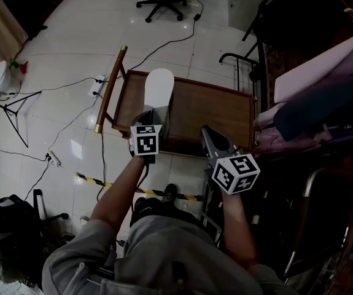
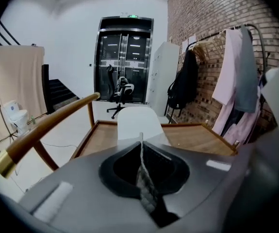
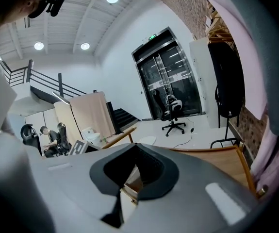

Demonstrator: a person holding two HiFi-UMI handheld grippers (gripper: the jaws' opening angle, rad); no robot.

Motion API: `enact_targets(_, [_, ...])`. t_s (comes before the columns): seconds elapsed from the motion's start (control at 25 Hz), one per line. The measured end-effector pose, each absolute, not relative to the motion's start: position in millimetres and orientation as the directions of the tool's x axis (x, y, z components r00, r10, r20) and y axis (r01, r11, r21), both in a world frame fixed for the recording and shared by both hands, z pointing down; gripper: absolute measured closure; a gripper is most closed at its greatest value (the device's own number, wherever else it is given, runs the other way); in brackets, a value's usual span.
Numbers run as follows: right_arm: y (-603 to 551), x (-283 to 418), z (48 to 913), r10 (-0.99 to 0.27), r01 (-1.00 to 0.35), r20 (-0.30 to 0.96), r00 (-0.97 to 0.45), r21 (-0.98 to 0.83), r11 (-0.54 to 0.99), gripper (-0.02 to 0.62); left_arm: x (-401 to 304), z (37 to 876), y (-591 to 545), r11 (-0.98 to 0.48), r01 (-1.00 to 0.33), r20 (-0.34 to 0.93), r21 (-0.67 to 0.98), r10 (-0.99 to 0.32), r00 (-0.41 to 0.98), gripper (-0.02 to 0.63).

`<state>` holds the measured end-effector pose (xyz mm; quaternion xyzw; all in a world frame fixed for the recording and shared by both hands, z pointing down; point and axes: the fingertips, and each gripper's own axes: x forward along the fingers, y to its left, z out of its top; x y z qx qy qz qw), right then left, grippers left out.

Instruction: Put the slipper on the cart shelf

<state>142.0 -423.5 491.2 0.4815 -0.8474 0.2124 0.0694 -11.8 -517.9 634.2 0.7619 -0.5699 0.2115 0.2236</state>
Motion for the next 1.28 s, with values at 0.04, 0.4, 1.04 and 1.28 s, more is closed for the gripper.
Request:
enact_targets(0.04, [-423, 143, 487, -0.792, -0.847, 0.315, -0.523, -0.292, 0.444, 0.597, -9, 621, -516, -0.264, -0.958, 0.557, 0.111, -0.782, 0.280, 0.591])
enact_targets(0.4, [-416, 166, 453, -0.849, -0.876, 0.256, -0.462, -0.281, 0.392, 0.597, 25, 519, -484, -0.421, -0.891, 0.405, 0.171, -0.794, 0.453, 0.591])
enact_targets(1.04, [-306, 216, 421, -0.977, -0.969, 0.198, -0.084, -0.245, 0.033, 0.597, 103, 482, -385, -0.778, -0.587, 0.356, 0.222, -0.496, 0.792, 0.591])
enact_targets(1.28, [-225, 199, 414, -0.978, -0.962, 0.183, 0.103, -0.231, -0.145, 0.597, 94, 475, -313, -0.880, -0.415, 0.347, 0.233, -0.323, 0.880, 0.591])
